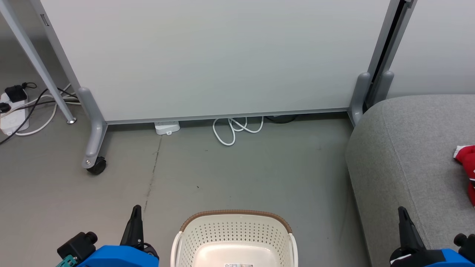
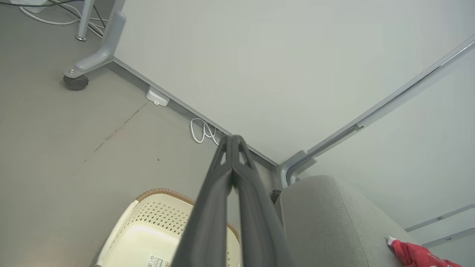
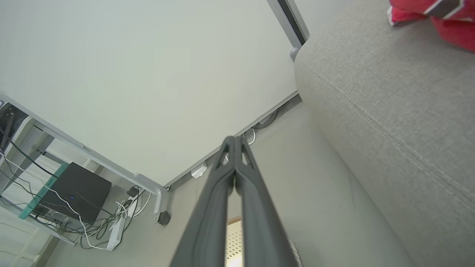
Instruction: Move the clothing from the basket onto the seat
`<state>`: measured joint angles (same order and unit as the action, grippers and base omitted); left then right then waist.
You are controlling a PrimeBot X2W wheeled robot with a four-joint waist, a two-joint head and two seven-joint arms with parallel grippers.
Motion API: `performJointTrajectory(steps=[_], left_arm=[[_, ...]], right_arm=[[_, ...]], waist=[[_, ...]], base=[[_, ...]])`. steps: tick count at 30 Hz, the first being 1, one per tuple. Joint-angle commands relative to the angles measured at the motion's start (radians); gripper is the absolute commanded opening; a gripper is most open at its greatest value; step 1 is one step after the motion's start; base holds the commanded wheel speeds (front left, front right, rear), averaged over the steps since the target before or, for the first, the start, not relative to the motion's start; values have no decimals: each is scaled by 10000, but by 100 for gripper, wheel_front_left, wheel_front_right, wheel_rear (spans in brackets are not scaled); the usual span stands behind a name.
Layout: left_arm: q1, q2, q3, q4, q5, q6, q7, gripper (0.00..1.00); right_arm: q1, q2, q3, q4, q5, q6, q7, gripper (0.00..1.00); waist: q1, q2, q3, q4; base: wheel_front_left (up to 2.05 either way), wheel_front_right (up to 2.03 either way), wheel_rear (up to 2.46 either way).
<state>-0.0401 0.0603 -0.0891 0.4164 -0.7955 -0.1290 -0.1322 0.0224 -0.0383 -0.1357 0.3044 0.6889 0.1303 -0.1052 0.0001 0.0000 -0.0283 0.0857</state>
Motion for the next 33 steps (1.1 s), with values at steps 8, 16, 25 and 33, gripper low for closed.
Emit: performJointTrajectory(steps=[8,16,25,33], left_arm=[[-344,83,283,-386,-1223,-9,305,0],[-405,93,467,-572,-2173,-12,558,0],[-443,98,682,-757,-3143,-14,822,0],[-501,97,851,-918,-3943,-16,1046,0]], right_arm=[[-413,-93,36,-234,1357,4,321,0],[-546,-102,60,-291,2390,4,572,0],[-690,-112,86,-343,3464,4,828,0],[-792,-119,106,-388,4339,5,1038,0]], waist=[[-1,0,29,-77],[-1,0,56,-151],[-1,0,86,-234],[-1,0,113,-308]], base=[[0,0,0],[0,0,0],[0,0,0],[0,0,0]])
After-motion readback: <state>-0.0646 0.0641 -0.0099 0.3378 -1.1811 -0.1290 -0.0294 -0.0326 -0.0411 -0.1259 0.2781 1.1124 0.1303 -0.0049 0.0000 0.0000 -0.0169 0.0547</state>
